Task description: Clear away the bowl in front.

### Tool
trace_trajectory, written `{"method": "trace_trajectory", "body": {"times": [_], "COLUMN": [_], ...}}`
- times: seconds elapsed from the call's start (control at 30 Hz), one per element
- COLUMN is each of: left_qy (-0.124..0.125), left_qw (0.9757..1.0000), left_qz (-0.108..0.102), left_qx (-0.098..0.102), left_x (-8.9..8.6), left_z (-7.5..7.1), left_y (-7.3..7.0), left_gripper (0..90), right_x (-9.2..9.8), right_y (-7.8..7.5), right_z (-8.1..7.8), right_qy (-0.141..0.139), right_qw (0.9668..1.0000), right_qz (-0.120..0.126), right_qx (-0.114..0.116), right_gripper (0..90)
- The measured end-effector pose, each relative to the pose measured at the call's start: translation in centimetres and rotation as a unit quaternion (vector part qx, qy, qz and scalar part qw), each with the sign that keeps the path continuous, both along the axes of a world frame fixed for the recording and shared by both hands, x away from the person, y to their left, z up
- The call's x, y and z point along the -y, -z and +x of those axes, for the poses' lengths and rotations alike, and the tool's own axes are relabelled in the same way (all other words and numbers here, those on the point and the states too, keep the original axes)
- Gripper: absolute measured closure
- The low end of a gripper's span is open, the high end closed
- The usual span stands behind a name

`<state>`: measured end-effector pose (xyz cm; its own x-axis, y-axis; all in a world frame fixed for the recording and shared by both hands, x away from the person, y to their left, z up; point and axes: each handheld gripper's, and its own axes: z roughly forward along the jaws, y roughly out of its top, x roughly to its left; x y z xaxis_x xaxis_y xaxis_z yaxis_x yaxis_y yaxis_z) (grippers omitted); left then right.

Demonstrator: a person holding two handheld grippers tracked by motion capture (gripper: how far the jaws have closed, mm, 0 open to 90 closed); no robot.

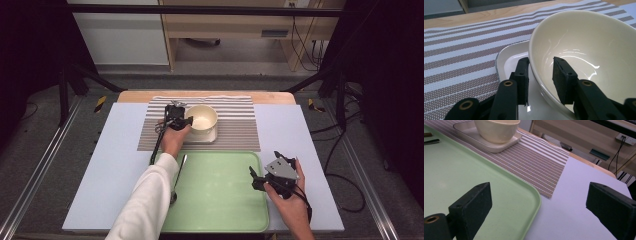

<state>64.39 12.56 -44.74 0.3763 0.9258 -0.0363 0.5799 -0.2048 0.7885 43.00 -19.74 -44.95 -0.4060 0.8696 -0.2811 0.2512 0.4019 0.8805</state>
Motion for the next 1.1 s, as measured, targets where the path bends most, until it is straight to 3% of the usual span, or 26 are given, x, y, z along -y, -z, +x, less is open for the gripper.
{"method": "trace_trajectory", "body": {"times": [0.27,0.4,0.5,0.53,0.7,0.8,0.97,1.1], "left_qy": [-0.008,-0.006,-0.009,-0.014,-0.005,-0.007,-0.01,-0.012], "left_qw": [1.0,0.9997,0.9995,0.9985,0.9997,0.9998,0.9996,0.9991], "left_qz": [0.005,-0.018,-0.023,-0.047,-0.021,-0.017,-0.02,-0.034], "left_qx": [-0.001,-0.015,-0.021,-0.026,-0.004,0.003,0.015,0.02], "left_x": [0.2,-0.1,-0.2,-0.4,-0.2,-0.2,-0.6,-1.0], "left_z": [0.2,0.5,0.5,0.5,0.1,-0.1,-0.4,-0.7], "left_y": [0.0,-0.1,-0.2,-0.2,-0.8,-1.2,-2.0,-2.7], "left_gripper": [75.9,81.6,82.2,82.5,82.6,82.3,82.1,82.1], "right_x": [-0.1,-0.1,-0.1,0.0,0.0,-0.1,-0.1,-0.1], "right_y": [0.1,0.1,0.1,0.1,0.1,0.1,0.1,0.1], "right_z": [0.0,0.0,0.0,0.0,0.0,0.0,0.0,0.0], "right_qy": [-0.003,-0.003,-0.003,-0.003,-0.002,-0.005,-0.006,-0.006], "right_qw": [1.0,1.0,1.0,1.0,1.0,1.0,1.0,1.0], "right_qz": [-0.004,-0.004,-0.004,-0.004,-0.004,-0.002,-0.003,-0.002], "right_qx": [-0.004,-0.005,-0.005,-0.007,-0.007,-0.006,-0.004,-0.002], "right_gripper": [6.5,6.5,6.5,6.5,6.5,6.4,6.4,6.4]}}
